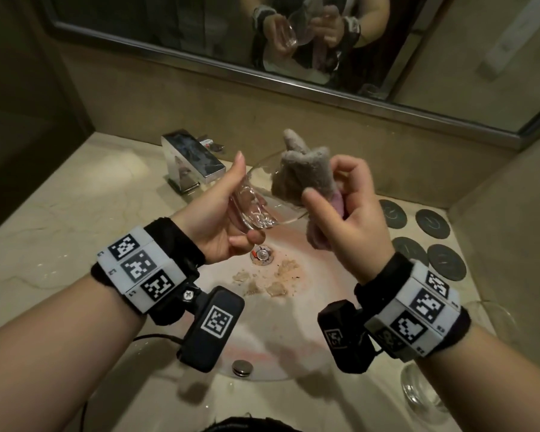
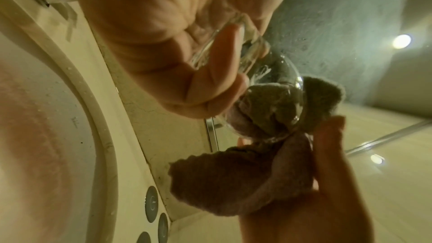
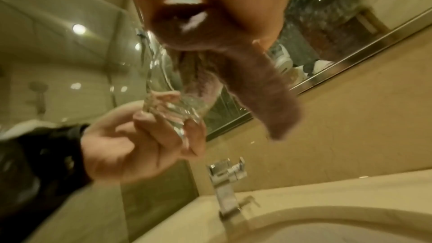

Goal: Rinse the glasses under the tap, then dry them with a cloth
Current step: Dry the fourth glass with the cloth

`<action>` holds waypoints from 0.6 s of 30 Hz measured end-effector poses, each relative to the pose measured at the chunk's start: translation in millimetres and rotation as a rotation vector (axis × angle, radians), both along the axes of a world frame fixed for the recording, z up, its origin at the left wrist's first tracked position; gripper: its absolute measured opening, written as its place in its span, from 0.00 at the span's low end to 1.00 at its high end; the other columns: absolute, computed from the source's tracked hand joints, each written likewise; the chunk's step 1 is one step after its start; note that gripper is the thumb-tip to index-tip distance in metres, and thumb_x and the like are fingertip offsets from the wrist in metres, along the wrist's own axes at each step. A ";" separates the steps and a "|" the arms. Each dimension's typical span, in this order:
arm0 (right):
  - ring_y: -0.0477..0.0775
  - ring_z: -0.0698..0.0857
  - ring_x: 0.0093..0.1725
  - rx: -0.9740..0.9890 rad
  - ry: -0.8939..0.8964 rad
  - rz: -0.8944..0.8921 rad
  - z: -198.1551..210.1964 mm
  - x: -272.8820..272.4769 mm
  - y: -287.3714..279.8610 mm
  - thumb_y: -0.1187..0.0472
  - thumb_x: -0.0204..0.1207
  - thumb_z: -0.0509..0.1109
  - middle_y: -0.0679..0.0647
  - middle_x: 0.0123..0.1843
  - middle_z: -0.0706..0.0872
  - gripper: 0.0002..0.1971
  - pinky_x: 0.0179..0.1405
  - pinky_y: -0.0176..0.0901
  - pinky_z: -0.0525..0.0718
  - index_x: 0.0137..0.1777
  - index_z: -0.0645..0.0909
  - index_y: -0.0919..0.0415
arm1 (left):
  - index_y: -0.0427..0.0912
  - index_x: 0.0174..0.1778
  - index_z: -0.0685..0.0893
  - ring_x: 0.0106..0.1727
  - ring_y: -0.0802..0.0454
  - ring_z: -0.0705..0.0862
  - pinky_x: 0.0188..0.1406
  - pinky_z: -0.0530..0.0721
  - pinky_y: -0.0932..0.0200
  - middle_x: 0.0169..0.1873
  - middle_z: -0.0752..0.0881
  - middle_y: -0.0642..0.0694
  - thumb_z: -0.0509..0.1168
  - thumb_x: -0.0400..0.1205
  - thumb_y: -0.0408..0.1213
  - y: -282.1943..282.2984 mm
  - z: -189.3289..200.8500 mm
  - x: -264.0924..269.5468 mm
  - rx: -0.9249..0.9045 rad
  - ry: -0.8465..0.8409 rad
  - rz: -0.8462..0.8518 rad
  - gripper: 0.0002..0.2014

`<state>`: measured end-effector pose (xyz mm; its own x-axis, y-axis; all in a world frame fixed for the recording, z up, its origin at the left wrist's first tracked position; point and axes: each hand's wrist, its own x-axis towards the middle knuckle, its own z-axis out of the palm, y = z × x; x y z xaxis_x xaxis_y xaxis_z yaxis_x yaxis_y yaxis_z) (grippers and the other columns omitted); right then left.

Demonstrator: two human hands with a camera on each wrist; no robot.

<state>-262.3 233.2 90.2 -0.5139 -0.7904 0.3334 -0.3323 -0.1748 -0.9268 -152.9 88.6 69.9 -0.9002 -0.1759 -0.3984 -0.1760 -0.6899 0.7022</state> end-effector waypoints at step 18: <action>0.35 0.80 0.63 0.309 0.780 0.311 31.5 -41.3 4.7 0.37 0.69 0.67 0.34 0.59 0.82 0.22 0.81 0.66 0.42 0.62 0.77 0.40 | 0.41 0.54 0.83 0.16 0.56 0.71 0.07 0.62 0.75 0.37 0.84 0.41 0.51 0.79 0.64 1.0 8.6 4.4 -0.137 0.000 -0.010 0.30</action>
<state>-303.6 237.9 121.7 0.0225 -0.9686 0.2474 -0.8669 -0.1422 -0.4777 -148.5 89.5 78.5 -0.9024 -0.2194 -0.3708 -0.1823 -0.5854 0.7900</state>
